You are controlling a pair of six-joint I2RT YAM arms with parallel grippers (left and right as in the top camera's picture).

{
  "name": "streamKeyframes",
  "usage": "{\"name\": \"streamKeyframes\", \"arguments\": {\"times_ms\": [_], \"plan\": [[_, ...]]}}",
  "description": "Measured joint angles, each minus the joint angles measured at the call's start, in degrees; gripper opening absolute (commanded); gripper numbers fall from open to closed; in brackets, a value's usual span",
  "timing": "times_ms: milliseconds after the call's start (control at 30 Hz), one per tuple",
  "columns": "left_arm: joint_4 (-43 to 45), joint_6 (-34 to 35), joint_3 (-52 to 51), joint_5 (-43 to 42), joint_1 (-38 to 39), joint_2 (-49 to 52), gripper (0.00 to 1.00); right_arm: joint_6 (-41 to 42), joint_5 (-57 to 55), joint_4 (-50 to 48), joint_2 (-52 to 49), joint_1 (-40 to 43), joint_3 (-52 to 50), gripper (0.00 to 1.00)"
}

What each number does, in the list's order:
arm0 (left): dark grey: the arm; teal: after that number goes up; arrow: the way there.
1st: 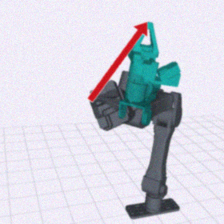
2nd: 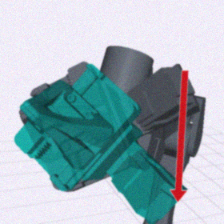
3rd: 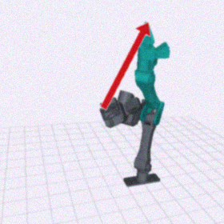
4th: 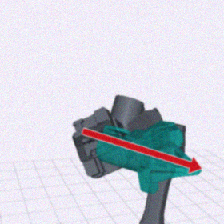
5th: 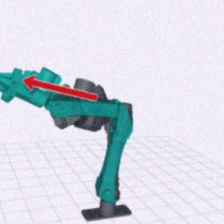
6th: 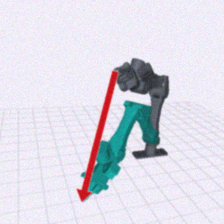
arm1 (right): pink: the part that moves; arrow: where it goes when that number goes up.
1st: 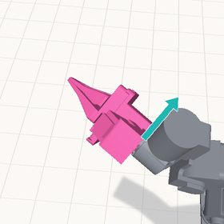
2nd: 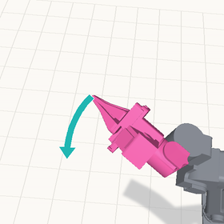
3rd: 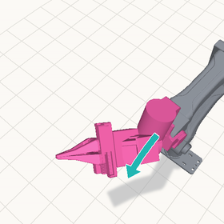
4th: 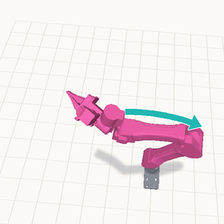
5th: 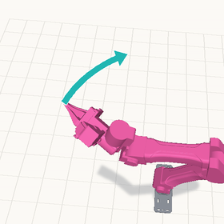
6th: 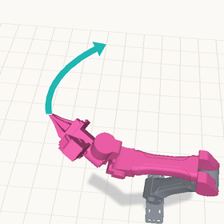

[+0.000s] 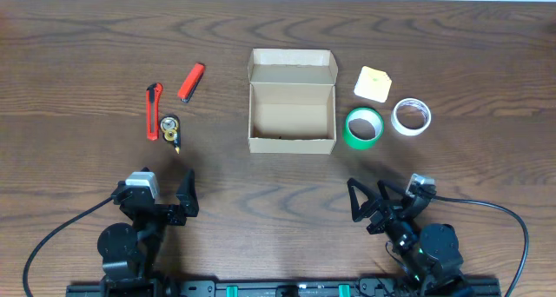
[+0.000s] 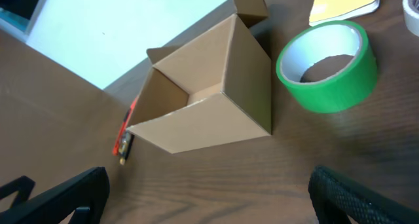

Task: Pack container
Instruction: 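Reach right gripper to the green tape roll and grasp its rim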

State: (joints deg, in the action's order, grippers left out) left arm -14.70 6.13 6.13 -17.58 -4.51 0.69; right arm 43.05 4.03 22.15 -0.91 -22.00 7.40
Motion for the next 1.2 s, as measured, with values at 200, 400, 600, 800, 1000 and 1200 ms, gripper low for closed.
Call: {"name": "streamKeyframes", "arguments": {"times_ms": [200, 400, 600, 800, 1000, 1200], "plan": [[0.0, 0.0, 0.0, 0.0, 0.0, 0.0, 0.95, -1.7, 0.3, -2.6, -5.1, 0.0, 0.3, 0.99], [0.0, 0.0, 0.0, 0.0, 0.0, 0.0, 0.96, -8.4, -0.9, -3.0, -19.3, 1.8, 6.3, 0.99], [0.0, 0.0, 0.0, 0.0, 0.0, -0.1, 0.95, -18.3, -3.5, -3.6, -36.5, 5.6, 18.1, 0.99], [0.0, 0.0, 0.0, 0.0, 0.0, -0.1, 0.95, -26.6, -4.3, -3.6, -54.4, 10.5, 28.7, 0.99], [0.0, 0.0, 0.0, 0.0, 0.0, -0.1, 0.95, -33.1, -4.9, -3.2, -71.5, 14.0, 36.9, 0.99], [0.0, 0.0, 0.0, 0.0, 0.0, -0.1, 0.95, -36.8, -5.1, -3.1, -86.7, 15.2, 43.5, 0.99]]}}
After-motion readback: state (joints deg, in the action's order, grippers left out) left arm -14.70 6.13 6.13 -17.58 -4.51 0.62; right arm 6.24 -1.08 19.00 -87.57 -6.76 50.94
